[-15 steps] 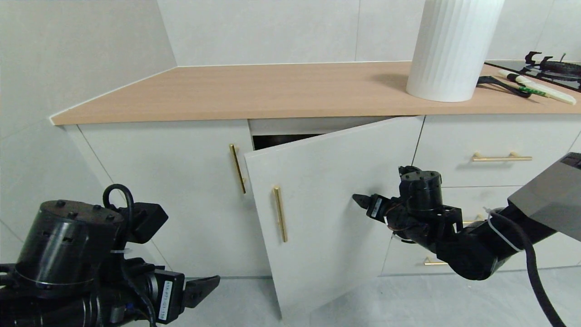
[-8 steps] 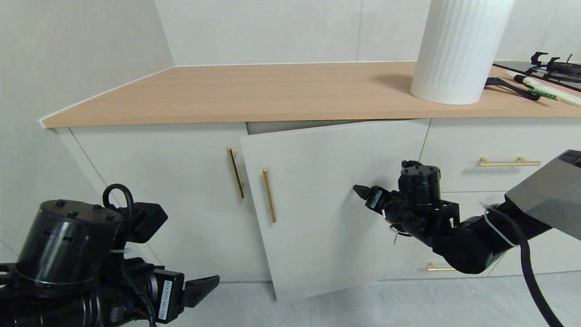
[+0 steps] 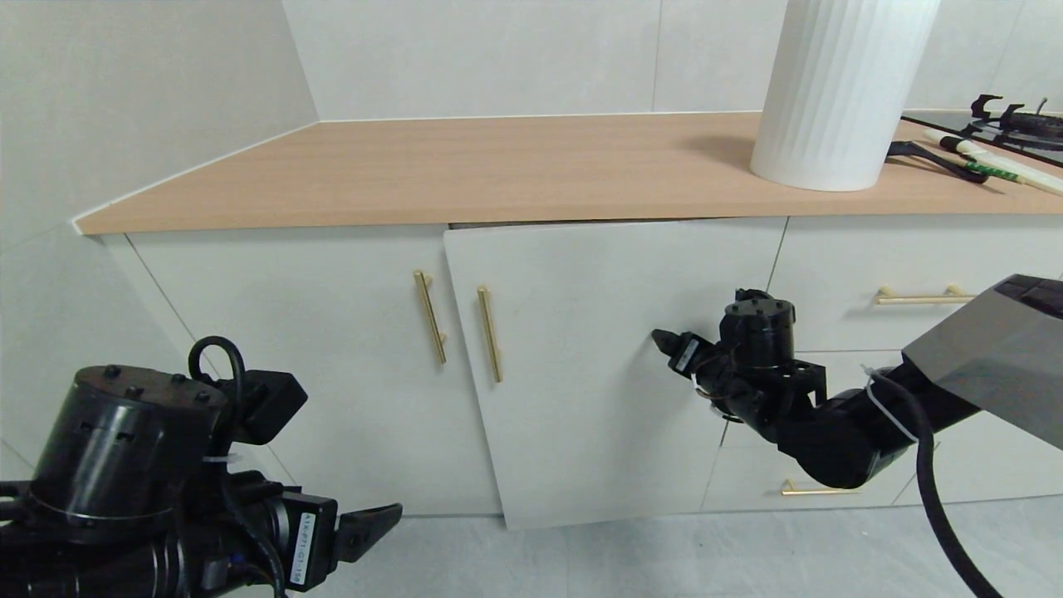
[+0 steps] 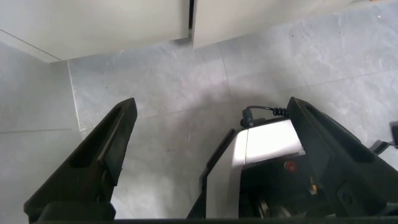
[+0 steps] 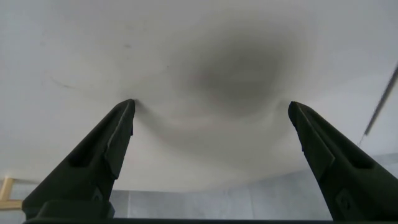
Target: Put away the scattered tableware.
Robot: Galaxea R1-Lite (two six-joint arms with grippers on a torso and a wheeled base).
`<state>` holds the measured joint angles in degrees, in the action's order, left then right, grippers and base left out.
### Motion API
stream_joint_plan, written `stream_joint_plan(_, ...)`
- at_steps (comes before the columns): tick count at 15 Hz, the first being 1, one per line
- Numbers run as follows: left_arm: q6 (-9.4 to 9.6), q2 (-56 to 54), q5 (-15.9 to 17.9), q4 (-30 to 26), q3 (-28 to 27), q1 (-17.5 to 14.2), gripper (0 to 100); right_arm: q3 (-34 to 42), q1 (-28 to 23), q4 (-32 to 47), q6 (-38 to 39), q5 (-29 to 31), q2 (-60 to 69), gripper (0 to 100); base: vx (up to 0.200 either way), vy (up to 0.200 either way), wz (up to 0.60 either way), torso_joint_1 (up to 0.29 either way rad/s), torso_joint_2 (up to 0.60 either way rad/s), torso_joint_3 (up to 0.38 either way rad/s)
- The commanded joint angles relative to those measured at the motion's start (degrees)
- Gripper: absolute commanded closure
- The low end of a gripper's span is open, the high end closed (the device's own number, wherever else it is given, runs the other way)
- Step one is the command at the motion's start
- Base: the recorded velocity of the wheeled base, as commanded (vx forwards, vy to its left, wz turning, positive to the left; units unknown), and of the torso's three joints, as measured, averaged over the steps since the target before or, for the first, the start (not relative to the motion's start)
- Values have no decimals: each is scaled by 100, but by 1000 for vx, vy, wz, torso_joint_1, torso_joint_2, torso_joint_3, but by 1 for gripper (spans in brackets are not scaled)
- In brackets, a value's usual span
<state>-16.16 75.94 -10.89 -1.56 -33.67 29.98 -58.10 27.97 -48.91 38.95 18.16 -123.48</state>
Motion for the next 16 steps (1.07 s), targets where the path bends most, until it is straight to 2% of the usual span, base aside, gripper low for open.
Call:
stream_joint_plan(1,-1,9,-1,-2,10,-1,0,-87,-28,4,-1,100,-115,0,0,0,0,0,0,0)
stream_joint_plan(8,-1,18,-1,-2,18,-1,0,-342,-151,4,-28,442,-344,0,0,0,0,0,0,0)
stream_joint_plan(10,-1,9,-1,-2,18,-1,0,-202,-151,22,-10,355,-124,0,0,0,0,0,0,0)
stream_joint_plan(11,-1,9,-1,-2,18,-1,0,159,-125,39,-10,12,175,0,0,0,0,0,0,0)
stream_joint_plan(13,-10,9,-1,-2,18,-1,0,1328,-72,48,-151,-1430,1098,0,0,0,0,0,0,0)
stream_joint_plan(14,-1,9,-1,-2,18,-1,0,1635,-81,48,-344,-2010,1432,0,0,0,0,0,0,0)
stream_joint_plan(16,-1,0,-1,-2,18,-1,0,1793,-98,48,-502,-2186,1590,0,0,0,0,0,0,0)
